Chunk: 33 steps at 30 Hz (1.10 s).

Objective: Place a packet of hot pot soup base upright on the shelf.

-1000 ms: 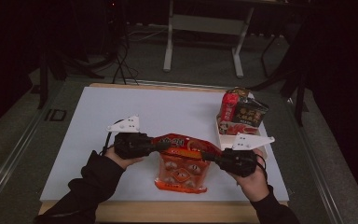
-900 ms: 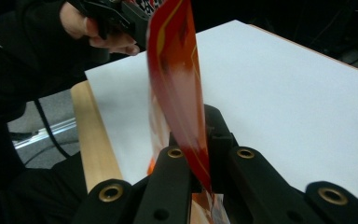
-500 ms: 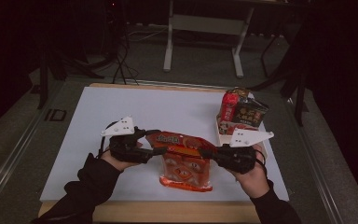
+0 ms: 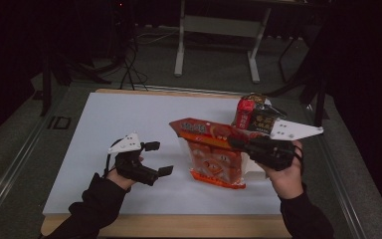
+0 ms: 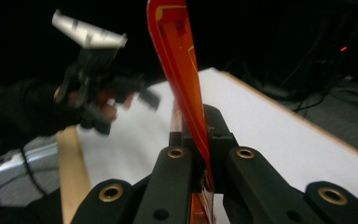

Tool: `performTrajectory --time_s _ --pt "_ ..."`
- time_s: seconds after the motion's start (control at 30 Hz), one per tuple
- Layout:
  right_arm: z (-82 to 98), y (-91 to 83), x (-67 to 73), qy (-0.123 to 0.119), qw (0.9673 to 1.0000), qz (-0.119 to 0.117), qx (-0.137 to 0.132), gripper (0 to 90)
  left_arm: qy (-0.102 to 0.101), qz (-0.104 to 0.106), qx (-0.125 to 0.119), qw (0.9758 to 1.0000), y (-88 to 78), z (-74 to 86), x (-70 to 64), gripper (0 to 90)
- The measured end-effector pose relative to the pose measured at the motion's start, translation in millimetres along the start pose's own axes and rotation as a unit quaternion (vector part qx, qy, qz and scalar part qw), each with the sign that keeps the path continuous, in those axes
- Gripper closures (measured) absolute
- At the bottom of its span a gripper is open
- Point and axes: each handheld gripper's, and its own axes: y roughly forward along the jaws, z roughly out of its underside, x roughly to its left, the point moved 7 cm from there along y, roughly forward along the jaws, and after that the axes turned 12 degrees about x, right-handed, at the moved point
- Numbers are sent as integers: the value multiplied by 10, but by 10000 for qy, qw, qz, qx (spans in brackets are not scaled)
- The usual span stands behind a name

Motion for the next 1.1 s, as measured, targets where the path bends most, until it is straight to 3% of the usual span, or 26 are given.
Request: performTrajectory --time_s 0.23,0.33,0.43,0.57,0.83,1.1 --pt "-157 -308 -218 125 9990 324 -289 900 -140 -3 138 9998 23 194 1 22" --pt "-199 -427 -336 183 9977 546 -352 900 -90 -43 247 9996 29 269 -30 22" --pt "-212 -541 -472 243 9959 772 -398 900 -25 -36 331 9994 41 368 -79 22" --pt "-183 -638 -618 320 9938 988 -408 900 -102 22 413 9991 65 499 -109 22" --pt "-27 -672 -881 545 9904 1243 -276 900 -263 102 447 9986 109 623 -105 22" --pt "211 -592 -1056 825 9879 1302 -198 900 -262 94 489 9984 166 668 -99 22"
